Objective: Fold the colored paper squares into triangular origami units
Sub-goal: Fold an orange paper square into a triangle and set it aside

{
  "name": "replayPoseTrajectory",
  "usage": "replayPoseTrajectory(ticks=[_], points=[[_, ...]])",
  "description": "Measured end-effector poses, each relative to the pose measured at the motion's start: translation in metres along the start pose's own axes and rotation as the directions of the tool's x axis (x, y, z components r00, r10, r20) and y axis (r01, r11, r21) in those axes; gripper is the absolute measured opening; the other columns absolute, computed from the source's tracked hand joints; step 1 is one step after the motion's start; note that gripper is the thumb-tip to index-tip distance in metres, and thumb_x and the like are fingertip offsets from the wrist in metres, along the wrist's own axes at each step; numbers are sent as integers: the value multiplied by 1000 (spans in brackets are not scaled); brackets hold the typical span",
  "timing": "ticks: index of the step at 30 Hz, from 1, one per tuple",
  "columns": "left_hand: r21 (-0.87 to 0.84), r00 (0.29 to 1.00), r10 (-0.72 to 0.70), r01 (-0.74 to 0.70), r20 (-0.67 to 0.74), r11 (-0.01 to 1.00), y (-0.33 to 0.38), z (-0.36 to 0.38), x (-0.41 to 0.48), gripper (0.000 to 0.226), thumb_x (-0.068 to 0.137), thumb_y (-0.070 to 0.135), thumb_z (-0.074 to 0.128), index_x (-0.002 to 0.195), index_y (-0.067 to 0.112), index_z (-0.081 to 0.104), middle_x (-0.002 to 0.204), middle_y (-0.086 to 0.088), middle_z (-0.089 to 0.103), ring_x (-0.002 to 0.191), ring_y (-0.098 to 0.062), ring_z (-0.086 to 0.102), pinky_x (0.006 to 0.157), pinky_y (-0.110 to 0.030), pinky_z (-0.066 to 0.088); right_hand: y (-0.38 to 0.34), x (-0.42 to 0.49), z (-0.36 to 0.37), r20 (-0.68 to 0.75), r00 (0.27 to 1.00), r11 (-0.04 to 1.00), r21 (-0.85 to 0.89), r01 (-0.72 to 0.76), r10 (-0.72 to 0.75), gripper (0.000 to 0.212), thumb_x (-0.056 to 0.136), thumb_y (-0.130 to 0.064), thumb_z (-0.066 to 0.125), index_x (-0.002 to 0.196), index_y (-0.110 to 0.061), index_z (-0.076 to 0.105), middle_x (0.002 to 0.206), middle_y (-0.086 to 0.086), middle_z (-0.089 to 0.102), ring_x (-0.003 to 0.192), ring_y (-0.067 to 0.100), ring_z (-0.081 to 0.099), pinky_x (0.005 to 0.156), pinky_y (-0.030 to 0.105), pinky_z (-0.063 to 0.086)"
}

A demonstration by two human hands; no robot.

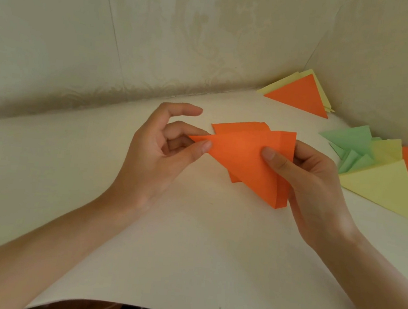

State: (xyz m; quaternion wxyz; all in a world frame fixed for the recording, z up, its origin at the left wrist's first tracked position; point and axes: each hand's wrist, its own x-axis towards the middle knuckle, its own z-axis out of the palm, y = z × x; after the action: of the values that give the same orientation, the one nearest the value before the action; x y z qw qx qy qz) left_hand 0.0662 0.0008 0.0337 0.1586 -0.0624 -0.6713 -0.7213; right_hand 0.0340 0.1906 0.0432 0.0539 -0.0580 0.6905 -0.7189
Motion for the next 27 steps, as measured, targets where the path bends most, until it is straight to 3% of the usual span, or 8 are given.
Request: replayPoseTrajectory(ticks=[7, 13, 17, 24, 27], points=[[11, 1000, 19, -19, -3, 1000, 1, 0, 0, 35, 80, -5, 65, 102, 18, 54, 80, 8, 72, 69, -3, 64, 66, -12, 46, 1, 1, 0, -24, 1000, 1000, -17, 20, -20, 26, 69, -20, 67, 92, -8, 68, 88, 7, 73, 78, 19, 68, 75, 36, 54], [-43, 991, -125, 123, -55, 992, 3, 0, 0, 28, 71, 27, 68, 96, 14, 63, 78, 0, 74, 76, -17, 72, 68, -22, 55, -1, 0, 1, -63, 990, 992, -12, 123, -124, 20, 66, -25, 69, 85, -16, 70, 83, 2, 70, 77, 16, 64, 69, 32, 51], [-75, 983, -180, 178, -30, 981, -1, -3, 2, 14, 72, 22, 66, 80, 10, 66, 77, -4, 74, 76, -18, 72, 65, -21, 56, 0, -1, 2, -51, 990, 991, -1, 132, -132, 20, 65, -25, 70, 82, -16, 71, 82, 0, 71, 77, 15, 65, 70, 31, 53], [-103, 985, -174, 173, -1, 980, -3, -6, 3, 11, 74, 18, 64, 81, 9, 67, 80, -4, 75, 80, -18, 72, 66, -21, 55, 3, 0, 1, -37, 996, 996, -32, 79, -80, 26, 68, -23, 68, 91, -12, 68, 87, 3, 72, 81, 17, 67, 75, 35, 55], [-103, 985, -174, 174, 7, 979, -4, -6, 4, 12, 74, 18, 64, 81, 9, 67, 81, -4, 75, 81, -18, 72, 66, -21, 54, 3, 0, 1, 3, 998, 998, -4, 59, -59, 26, 70, -21, 66, 94, -11, 67, 87, 1, 73, 79, 15, 68, 70, 30, 56]])
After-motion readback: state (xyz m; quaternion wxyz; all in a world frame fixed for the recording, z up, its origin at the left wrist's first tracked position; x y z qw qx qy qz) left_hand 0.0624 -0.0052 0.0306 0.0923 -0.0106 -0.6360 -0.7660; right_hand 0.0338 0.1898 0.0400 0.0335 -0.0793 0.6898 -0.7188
